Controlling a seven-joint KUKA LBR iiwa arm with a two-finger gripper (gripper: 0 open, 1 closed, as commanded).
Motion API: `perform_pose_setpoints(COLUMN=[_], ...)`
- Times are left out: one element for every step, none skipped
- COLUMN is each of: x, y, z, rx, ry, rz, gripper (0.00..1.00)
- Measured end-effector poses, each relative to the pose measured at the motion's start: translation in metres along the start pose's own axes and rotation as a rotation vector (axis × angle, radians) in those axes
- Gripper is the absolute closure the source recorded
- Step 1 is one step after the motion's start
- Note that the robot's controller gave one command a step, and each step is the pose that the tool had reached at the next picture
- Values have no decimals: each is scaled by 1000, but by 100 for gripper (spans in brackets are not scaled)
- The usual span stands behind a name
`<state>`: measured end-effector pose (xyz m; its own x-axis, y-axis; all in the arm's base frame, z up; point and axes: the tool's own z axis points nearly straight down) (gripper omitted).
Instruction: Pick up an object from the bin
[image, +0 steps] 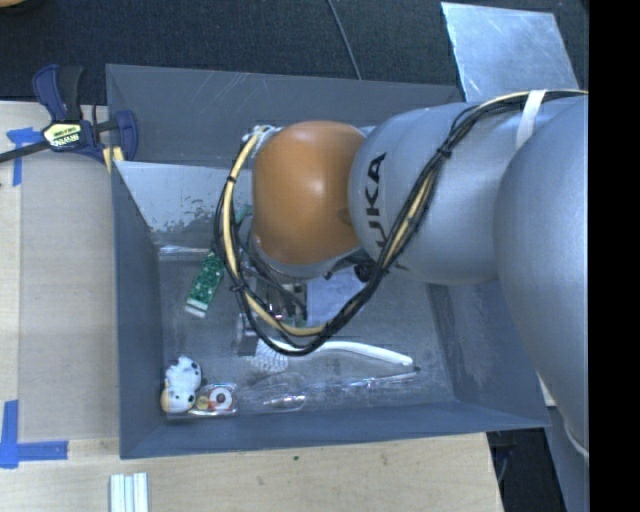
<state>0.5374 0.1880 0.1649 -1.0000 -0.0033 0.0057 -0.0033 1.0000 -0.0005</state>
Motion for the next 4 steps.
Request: perform_pose_setpoints(x=[-2, -2, -10, -2], y=[-1, -95, -85, -102], z=[-5, 86, 18, 88], rx=[-2, -2, -6, -2], ry=[-8, -8, -22, -2], rz=[4, -202, -97, -193], gripper=[0, 0, 0, 0])
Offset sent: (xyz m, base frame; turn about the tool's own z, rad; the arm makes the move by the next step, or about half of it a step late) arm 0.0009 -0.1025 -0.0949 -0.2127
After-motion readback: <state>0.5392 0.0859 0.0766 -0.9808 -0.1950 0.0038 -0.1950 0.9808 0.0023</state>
